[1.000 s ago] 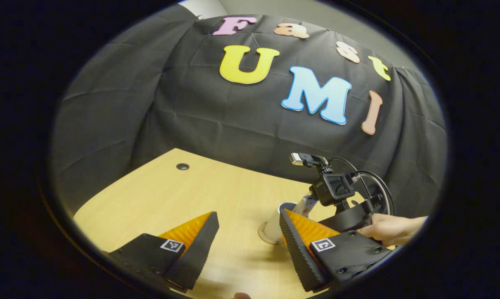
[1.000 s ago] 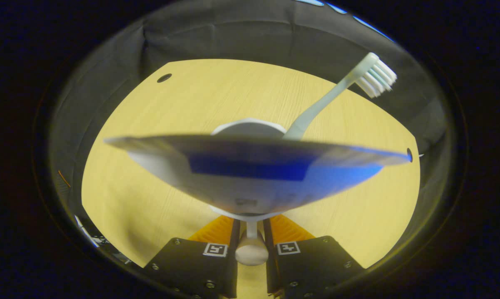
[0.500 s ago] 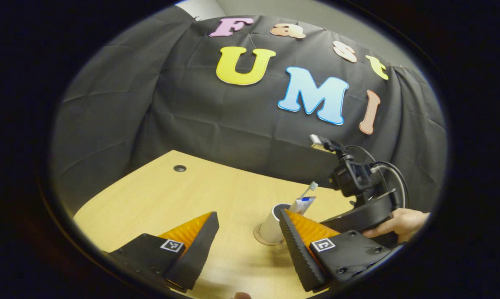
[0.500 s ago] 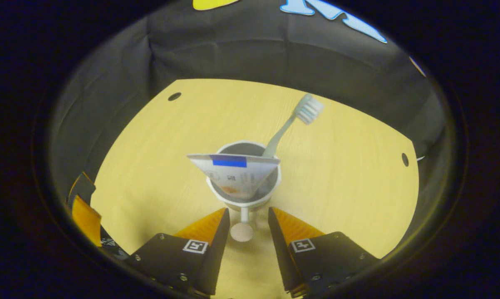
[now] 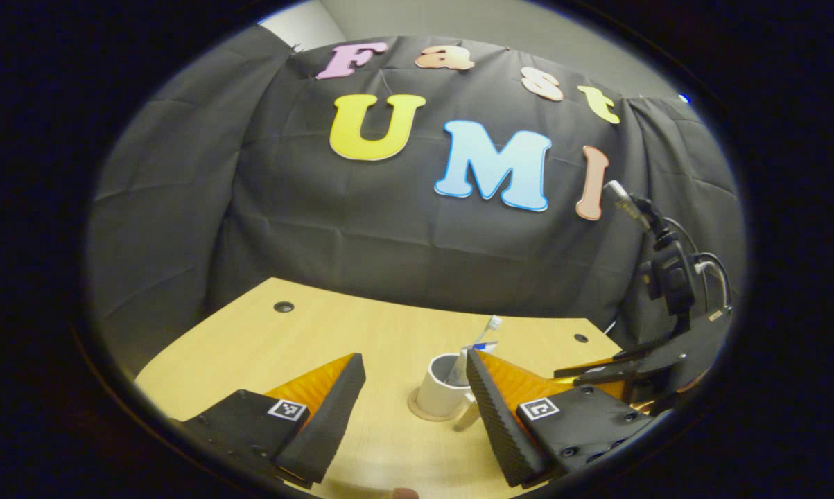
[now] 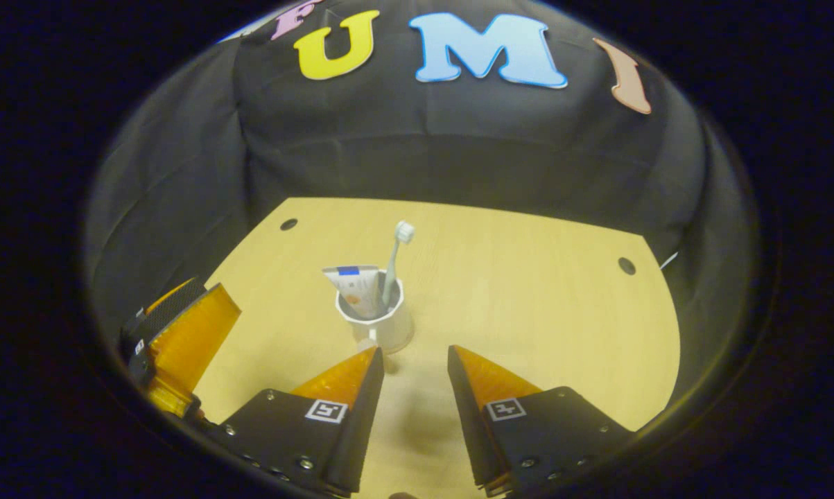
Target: Put the toothbrush and toothpaste on the desktop into the cup, then pick up the cup and place it on the coaster on the desktop.
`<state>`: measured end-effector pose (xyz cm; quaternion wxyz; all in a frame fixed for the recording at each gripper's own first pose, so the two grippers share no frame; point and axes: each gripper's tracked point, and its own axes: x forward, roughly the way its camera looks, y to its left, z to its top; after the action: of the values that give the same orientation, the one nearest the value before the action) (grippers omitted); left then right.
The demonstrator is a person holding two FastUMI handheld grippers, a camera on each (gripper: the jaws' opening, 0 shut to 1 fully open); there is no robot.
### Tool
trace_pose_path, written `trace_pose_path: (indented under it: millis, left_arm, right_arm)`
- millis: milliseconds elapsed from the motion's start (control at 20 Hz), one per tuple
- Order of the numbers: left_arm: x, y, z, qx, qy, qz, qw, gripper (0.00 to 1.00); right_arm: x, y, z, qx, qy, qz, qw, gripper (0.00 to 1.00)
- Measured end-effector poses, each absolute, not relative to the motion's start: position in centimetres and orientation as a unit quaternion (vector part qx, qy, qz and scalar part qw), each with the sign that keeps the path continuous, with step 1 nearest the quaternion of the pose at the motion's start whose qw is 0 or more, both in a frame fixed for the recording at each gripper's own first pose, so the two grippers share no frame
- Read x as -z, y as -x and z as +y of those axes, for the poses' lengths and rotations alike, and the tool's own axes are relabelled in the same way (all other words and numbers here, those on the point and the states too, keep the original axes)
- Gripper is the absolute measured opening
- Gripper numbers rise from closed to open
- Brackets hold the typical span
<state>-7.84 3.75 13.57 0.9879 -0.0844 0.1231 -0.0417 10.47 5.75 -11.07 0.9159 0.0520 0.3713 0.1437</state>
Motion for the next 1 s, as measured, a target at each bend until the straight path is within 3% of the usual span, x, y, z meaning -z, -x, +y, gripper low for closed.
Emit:
trace_pose_path:
  millis: [500, 850, 950, 1000]
  left_arm:
    - [-17.2, 10.1, -1.6, 0.073, 0.082, 0.089, 0.99, 0.95]
    - [-19.8, 12.2, -3.0, 0.066, 0.07, 0.053, 0.994, 0.92]
    - [-20.2, 12.7, -3.5, 0.062, 0.078, 0.047, 0.994, 0.95]
    - [-20.5, 12.8, -3.9, 0.059, 0.081, 0.044, 0.994, 0.92]
  right_arm:
    - [2.7, -7.7, -3.9, -0.044, -0.038, 0.209, 0.976, 0.58]
    - [0.4, -5.6, -7.4, -0.028, -0.002, 0.112, 0.993, 0.58]
    - [0.2, -5.0, -8.0, -0.032, 0.019, 0.102, 0.994, 1.0]
    - [0.0, -4.8, -7.6, -0.043, 0.022, 0.097, 0.994, 0.98]
